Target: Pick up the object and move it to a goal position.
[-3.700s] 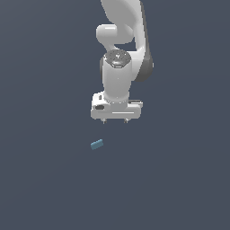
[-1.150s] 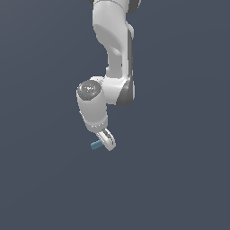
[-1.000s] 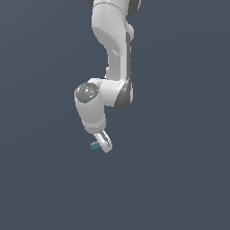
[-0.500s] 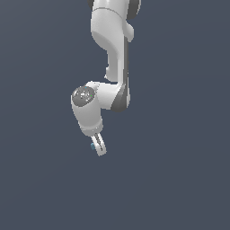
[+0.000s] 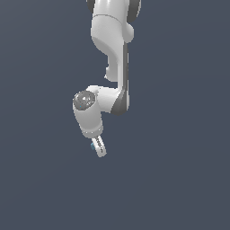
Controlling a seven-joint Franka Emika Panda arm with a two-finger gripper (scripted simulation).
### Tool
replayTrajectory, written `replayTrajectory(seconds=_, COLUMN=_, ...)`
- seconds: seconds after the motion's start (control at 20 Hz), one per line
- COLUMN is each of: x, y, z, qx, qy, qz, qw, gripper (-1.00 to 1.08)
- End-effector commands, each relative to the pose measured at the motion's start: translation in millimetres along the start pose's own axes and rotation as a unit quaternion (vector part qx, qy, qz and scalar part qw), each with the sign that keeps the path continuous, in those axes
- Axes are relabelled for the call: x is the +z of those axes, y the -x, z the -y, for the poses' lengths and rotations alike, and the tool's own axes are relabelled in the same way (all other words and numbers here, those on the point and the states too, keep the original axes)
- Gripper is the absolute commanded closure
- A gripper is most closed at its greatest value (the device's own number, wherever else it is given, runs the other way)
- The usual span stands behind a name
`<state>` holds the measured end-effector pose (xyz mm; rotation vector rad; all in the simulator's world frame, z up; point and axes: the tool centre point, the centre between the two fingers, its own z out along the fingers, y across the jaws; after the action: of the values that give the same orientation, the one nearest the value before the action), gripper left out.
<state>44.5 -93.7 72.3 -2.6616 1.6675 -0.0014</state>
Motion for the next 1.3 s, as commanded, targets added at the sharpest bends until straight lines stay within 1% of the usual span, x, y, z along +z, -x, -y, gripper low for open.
replayTrajectory(seconds=0.0, x=14, y=0, z=-1, qx=0.001, qy=0.001, qz=0.0, qw=1.0, gripper=-0.92)
replayTrajectory(seconds=0.2, x=30, y=0, z=-1, qx=0.002, qy=0.001, qz=0.0, qw=1.0, gripper=-0.92)
replayTrajectory(seconds=0.4, x=33, y=0, z=0, qx=0.002, qy=0.001, qz=0.0, qw=1.0, gripper=-0.92)
replayTrajectory(seconds=0.45, x=33, y=0, z=0, qx=0.002, qy=0.001, qz=0.0, qw=1.0, gripper=1.08)
replayTrajectory(seconds=1.0, x=33, y=0, z=0, qx=0.002, qy=0.001, qz=0.0, qw=1.0, gripper=1.08)
replayTrajectory(seconds=1.25, x=25, y=8, z=1, qx=0.002, qy=0.001, qz=0.0, qw=1.0, gripper=1.08)
